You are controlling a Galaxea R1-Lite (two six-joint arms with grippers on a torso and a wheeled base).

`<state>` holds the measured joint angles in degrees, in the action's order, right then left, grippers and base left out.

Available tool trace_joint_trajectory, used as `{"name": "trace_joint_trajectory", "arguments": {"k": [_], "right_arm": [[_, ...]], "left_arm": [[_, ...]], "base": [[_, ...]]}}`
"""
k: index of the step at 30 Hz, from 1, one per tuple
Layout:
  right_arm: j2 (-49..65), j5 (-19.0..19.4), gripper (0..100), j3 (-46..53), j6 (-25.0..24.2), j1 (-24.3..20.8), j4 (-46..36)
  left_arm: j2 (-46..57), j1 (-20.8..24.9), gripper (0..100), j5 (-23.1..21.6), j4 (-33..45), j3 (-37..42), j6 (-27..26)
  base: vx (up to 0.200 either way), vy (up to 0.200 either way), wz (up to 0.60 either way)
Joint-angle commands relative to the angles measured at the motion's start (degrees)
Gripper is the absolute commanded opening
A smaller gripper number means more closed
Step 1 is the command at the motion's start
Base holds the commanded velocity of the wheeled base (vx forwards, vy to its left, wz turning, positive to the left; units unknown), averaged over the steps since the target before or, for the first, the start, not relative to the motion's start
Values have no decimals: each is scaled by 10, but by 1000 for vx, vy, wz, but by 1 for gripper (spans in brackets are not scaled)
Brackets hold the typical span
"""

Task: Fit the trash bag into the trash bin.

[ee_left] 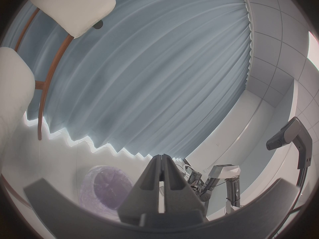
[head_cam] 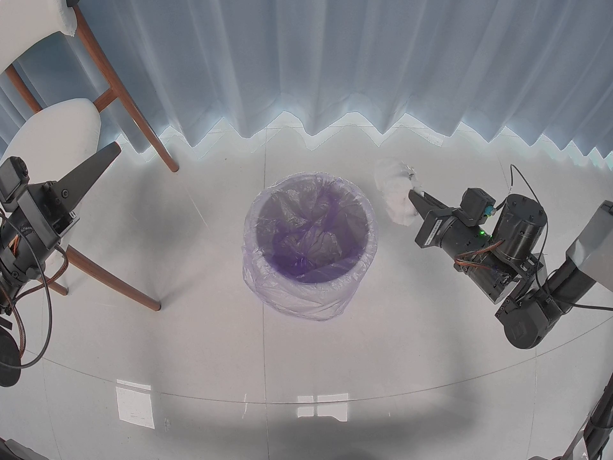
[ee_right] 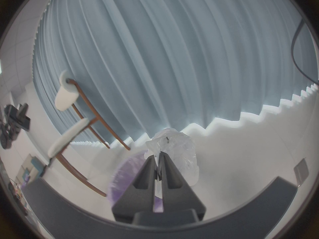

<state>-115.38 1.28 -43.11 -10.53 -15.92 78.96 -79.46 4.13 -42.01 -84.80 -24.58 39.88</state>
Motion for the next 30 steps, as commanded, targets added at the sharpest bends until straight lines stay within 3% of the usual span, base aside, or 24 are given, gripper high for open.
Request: {"name": "trace_joint_trajectory", "arguments": {"k": [1, 5, 11, 30], "right_arm": [[48, 0, 0, 0, -18, -52, 0], [29, 0, 0, -5, -67, -88, 3], [-20, 0, 0, -37, -97, -121, 17], [-245, 0, 0, -189, -97, -134, 59]], "left_arm": [[0, 3, 0, 0, 0, 1, 0], [1, 10, 0, 0, 0, 1, 1], [1, 11, 0, 0, 0, 1, 1], [6, 11, 0, 0, 2, 1, 4]], "base": [[0, 0, 0], [0, 0, 0], [0, 0, 0], [0, 0, 0]]}}
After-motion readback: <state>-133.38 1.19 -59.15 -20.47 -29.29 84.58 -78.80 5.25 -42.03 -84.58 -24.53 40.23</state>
